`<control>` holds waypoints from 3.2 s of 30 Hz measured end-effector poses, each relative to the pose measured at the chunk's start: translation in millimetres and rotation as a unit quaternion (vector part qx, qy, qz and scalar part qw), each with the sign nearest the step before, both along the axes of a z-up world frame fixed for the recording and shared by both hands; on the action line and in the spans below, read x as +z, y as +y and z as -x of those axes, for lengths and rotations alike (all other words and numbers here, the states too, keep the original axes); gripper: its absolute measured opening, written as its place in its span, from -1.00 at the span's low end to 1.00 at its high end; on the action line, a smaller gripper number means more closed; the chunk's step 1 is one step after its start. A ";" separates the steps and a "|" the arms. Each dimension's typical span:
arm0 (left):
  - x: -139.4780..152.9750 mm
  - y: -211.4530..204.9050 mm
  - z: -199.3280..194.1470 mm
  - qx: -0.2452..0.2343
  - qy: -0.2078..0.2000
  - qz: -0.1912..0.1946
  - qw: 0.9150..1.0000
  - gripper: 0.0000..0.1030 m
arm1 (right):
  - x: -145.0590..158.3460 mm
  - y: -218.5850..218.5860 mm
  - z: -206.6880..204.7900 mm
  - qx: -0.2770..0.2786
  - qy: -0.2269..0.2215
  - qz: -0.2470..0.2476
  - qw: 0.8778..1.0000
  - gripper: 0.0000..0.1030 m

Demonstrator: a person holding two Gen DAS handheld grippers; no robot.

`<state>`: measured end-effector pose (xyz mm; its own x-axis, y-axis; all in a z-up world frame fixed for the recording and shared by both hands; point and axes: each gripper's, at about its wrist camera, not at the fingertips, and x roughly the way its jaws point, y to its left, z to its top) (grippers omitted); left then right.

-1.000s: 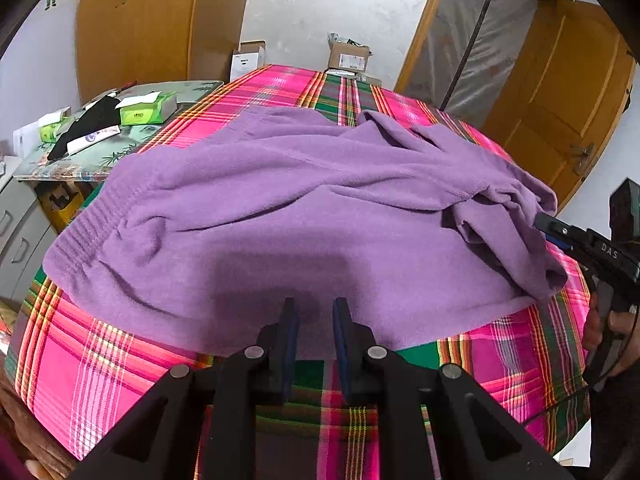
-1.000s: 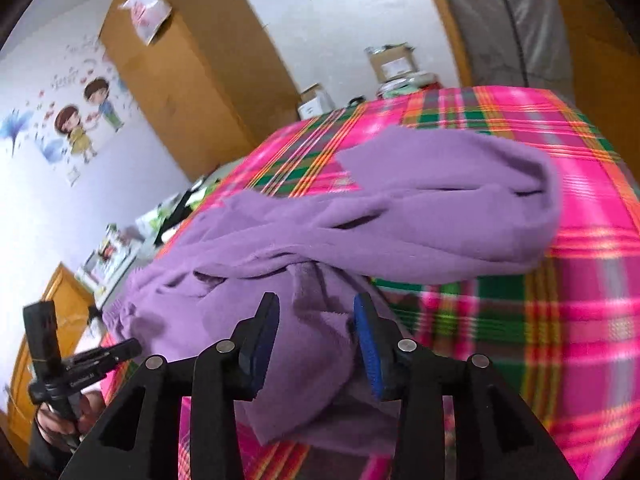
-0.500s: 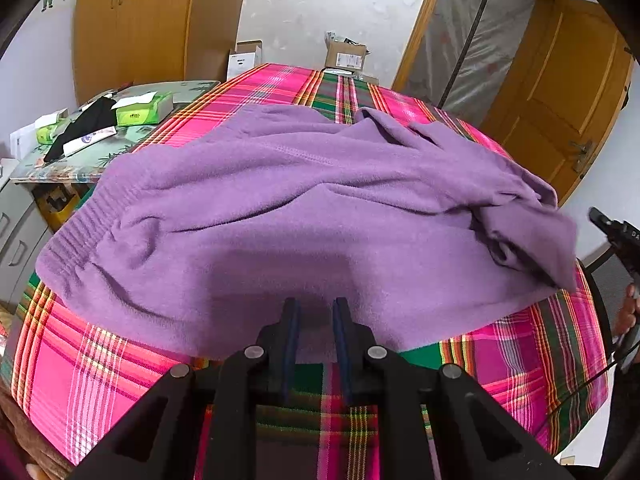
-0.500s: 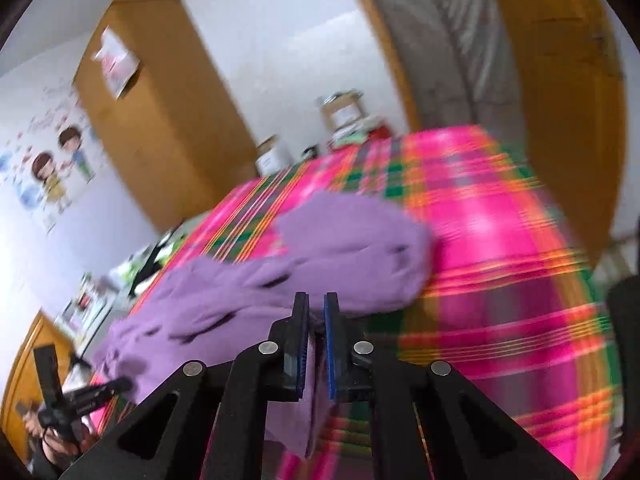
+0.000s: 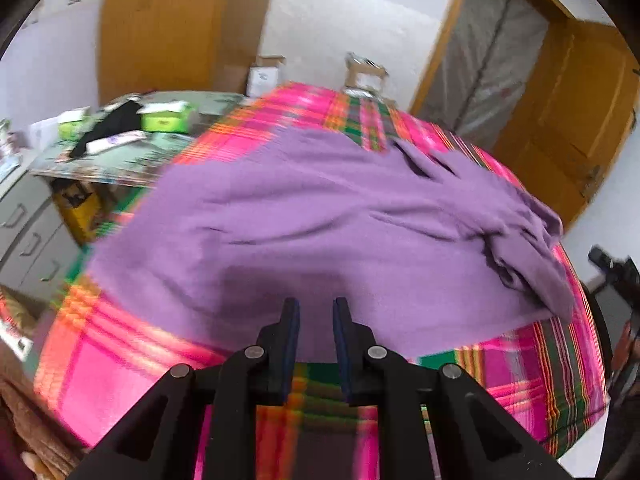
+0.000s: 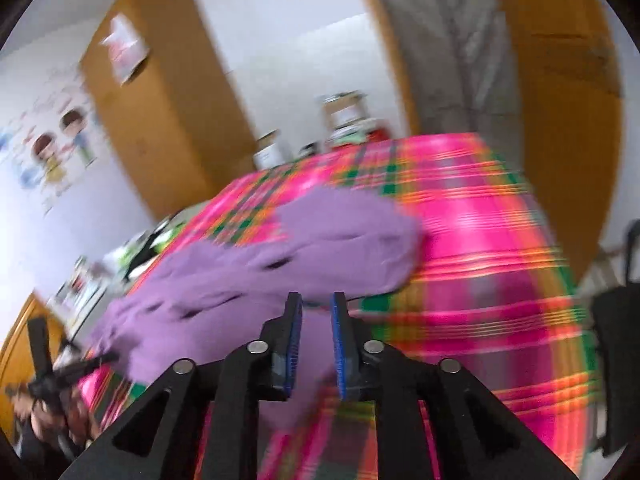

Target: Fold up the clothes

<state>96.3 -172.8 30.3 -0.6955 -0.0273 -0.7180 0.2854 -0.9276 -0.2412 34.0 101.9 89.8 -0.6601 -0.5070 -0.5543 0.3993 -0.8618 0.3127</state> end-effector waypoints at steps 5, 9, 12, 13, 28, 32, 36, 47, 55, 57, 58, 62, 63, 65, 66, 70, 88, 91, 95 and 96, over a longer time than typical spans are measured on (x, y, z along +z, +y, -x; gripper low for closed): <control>-0.6 -45.9 -24.2 0.071 0.005 -0.020 0.997 -0.46 | -12.3 -67.9 -7.1 0.098 0.001 -0.008 0.995 -0.50; -4.8 -72.8 -36.6 0.111 0.006 -0.037 0.993 -0.40 | -7.5 -109.5 -3.7 0.151 0.007 -0.019 0.988 -0.49; -10.6 -83.5 -36.7 0.121 0.006 -0.051 0.991 -0.34 | 5.5 -135.5 9.8 0.184 0.020 -0.015 0.983 -0.36; -12.5 -86.8 -36.2 0.124 0.006 -0.055 0.991 -0.34 | 9.3 -144.7 15.6 0.195 0.021 -0.014 0.980 -0.32; -22.4 -117.3 -29.1 0.141 0.033 -0.103 0.984 -0.33 | 16.0 -289.9 132.3 0.308 0.016 -0.094 0.946 -0.25; -23.9 -115.8 -28.3 0.135 0.037 -0.102 0.985 -0.53 | 2.3 -338.8 166.2 0.344 -0.001 -0.141 0.928 -0.25; -24.1 -114.1 -26.3 0.126 0.035 -0.097 0.987 -0.62 | -24.3 -383.9 188.1 0.393 -0.046 -0.169 0.903 -0.25; -16.3 -113.1 -26.3 0.101 0.038 -0.091 0.990 -0.78 | -71.5 -429.3 201.1 0.447 -0.085 -0.225 0.862 -0.30; 4.7 -107.4 -31.4 0.089 0.066 -0.074 0.991 -0.82 | -41.1 -435.8 190.0 0.423 -0.019 -0.218 0.880 -0.92; 11.0 -105.5 -30.0 0.084 0.073 -0.068 0.991 -0.82 | -25.0 -438.0 190.3 0.409 0.006 -0.206 0.889 -0.92; 14.7 -105.0 -28.8 0.081 0.077 -0.065 0.992 -0.82 | -16.3 -440.1 189.3 0.403 0.020 -0.201 0.893 -0.92; 29.0 -107.2 -22.7 0.074 0.089 -0.056 0.992 -0.82 | 12.4 -454.0 184.0 0.382 0.076 -0.201 0.899 -0.93; 31.6 -108.6 -21.0 0.073 0.090 -0.054 0.992 -0.82 | 18.4 -458.8 182.8 0.376 0.089 -0.203 0.899 -0.93; 37.1 -111.4 -17.5 0.074 0.092 -0.047 0.992 -0.82 | 30.5 -468.5 182.4 0.364 0.115 -0.207 0.901 -0.93; 40.2 -113.0 -15.8 0.075 0.093 -0.040 0.992 -0.83 | 35.9 -473.3 183.4 0.360 0.122 -0.206 0.902 -0.93; 40.0 -124.4 -6.7 0.085 0.084 -0.028 0.992 -0.83 | 45.6 -496.0 189.4 0.352 0.137 -0.206 0.903 -0.93; -18.4 -143.6 17.7 0.105 0.005 -0.045 0.993 -0.82 | -58.6 -549.9 209.1 0.358 0.081 -0.298 0.881 -0.92; -20.3 -145.9 19.4 0.107 -0.002 -0.048 0.993 -0.78 | -70.9 -555.8 209.0 0.359 0.065 -0.328 0.871 -0.89; -17.4 -147.9 13.0 0.114 -0.006 -0.059 0.992 -0.68 | -44.3 -532.0 214.9 0.342 0.047 -0.273 0.898 -0.78; -15.3 -147.6 9.2 0.117 -0.003 -0.061 0.991 -0.68 | -37.3 -525.7 216.4 0.338 0.042 -0.257 0.904 -0.67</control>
